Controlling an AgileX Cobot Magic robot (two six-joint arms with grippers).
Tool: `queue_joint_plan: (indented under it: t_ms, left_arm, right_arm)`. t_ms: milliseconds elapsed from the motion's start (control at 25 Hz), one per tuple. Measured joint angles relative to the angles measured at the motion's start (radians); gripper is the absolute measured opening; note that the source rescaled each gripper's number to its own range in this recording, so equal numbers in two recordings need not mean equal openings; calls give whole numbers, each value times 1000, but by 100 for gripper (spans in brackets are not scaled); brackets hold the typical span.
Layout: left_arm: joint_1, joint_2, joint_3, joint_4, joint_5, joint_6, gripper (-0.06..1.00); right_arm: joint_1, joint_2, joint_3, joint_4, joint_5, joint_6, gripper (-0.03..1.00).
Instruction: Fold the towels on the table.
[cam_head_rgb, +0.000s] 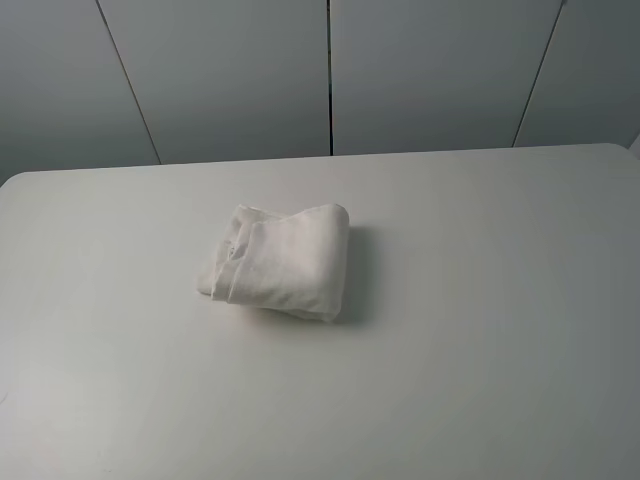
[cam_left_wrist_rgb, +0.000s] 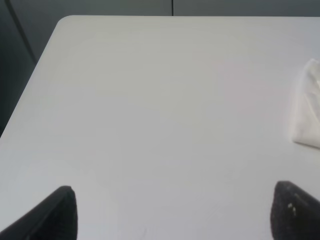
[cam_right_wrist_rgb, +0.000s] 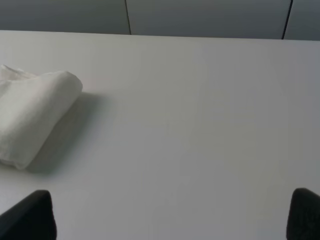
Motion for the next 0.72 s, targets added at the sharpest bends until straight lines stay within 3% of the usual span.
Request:
queue_joint_plan:
  t_ms: [720]
  left_arm:
    - [0,0,0,0,0,0,99]
  right_arm:
    - [0,0,0,0,0,0,100]
